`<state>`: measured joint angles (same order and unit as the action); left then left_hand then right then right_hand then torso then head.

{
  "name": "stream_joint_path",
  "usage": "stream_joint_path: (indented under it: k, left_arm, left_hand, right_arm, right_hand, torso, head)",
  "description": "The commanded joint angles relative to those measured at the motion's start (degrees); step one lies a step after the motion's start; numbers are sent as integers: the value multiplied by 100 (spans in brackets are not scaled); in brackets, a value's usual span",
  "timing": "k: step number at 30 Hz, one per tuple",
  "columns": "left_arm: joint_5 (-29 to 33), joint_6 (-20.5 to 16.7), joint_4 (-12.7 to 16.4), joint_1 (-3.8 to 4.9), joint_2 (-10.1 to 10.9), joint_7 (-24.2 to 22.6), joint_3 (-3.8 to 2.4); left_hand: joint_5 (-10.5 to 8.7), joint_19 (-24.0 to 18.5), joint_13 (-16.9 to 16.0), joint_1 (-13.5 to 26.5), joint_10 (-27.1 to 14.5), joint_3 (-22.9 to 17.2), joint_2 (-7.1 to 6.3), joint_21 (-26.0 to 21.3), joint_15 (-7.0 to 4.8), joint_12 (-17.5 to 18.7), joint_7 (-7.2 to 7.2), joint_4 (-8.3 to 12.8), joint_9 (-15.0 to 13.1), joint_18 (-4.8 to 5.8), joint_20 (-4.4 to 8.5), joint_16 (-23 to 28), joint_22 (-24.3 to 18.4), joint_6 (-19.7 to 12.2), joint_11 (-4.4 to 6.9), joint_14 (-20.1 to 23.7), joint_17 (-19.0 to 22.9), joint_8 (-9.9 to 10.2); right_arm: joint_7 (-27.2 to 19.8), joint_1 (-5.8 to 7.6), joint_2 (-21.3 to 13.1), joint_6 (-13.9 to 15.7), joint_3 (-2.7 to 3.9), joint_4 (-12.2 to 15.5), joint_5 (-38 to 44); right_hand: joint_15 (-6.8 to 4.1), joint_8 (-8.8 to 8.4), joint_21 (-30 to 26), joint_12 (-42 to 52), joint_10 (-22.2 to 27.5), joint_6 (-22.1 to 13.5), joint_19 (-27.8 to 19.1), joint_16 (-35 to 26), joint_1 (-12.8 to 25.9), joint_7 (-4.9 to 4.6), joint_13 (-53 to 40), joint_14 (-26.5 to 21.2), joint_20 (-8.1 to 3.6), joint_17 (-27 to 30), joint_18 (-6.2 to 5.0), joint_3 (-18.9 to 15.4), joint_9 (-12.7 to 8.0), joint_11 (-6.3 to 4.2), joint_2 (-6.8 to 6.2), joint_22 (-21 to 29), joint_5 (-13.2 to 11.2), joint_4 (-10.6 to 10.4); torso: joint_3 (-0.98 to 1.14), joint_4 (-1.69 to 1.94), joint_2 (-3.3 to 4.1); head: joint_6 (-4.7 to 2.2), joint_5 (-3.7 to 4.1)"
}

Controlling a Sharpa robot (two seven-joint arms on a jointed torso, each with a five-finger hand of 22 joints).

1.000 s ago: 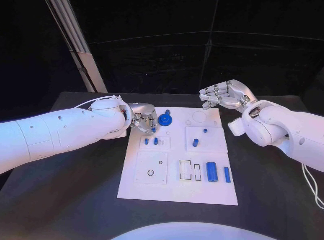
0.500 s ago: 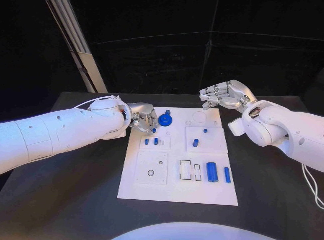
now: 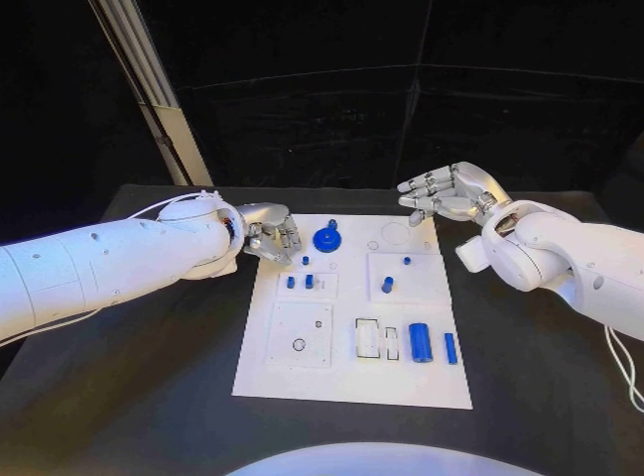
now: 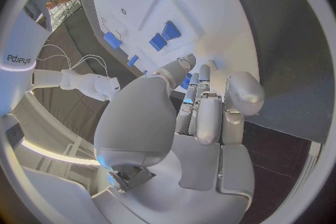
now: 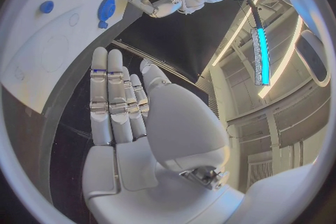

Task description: Assemble the parts on the task board

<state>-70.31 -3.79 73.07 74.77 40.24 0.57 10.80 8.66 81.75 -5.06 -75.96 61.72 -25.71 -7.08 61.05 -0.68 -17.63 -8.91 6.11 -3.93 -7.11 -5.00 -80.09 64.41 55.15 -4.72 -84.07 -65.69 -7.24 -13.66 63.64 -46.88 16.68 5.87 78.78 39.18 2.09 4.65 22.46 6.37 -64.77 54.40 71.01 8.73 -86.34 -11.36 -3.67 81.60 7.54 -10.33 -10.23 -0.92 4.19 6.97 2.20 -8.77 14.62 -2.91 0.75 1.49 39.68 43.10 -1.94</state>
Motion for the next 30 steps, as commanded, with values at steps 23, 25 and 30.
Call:
stream_joint_path:
  k: [23, 25, 30]
  left_arm:
    - [7515, -161, 407, -18, 518, -3134, 74]
    - [7572, -151, 437, -21, 533, -3157, 78]
    - [7680, -160, 476, -26, 567, -3202, 84]
  left_hand:
    - [-67, -1191, -55, 342, -438, 574, 376, -2441, 213, -426, -154, -602, -10, -339, -217, 1690, -1886, 130, -159, 1294, 3139, -247]
    - [-66, -1192, -58, 332, -433, 582, 379, -2450, 210, -442, -151, -600, -11, -340, -216, 1696, -1893, 136, -155, 1303, 3158, -256]
    - [-65, -1192, -62, 324, -427, 600, 382, -2467, 207, -467, -147, -602, -13, -340, -214, 1712, -1906, 147, -151, 1320, 3198, -272]
  right_arm:
    - [1670, -163, -257, -528, 1, 596, 5601]
    - [1720, -176, -263, -547, 1, 633, 5712]
    - [1861, -210, -287, -646, -1, 763, 5990]
  right_hand:
    - [-260, -109, 2805, -229, -290, 472, 132, 2632, 466, 202, 4, 395, -260, -1717, 81, 1495, -44, -180, -679, -2227, -171, 400]
    - [-248, -105, 2983, -243, -235, 433, 157, 2722, 503, 192, 3, 389, -246, -1771, 103, 1550, -42, -165, -719, -2431, -176, 400]
    - [-221, -99, 3391, -243, -113, 362, 169, 2969, 597, 177, 3, 324, -214, -1913, 141, 1702, -35, -148, -824, -2885, -223, 398]
  torso:
    - [-6, -4, -4]
    - [-7, -2, -3]
    - [-6, -8, 6]
  head:
    - [-338, 444]
    - [-341, 448]
    - [-342, 456]
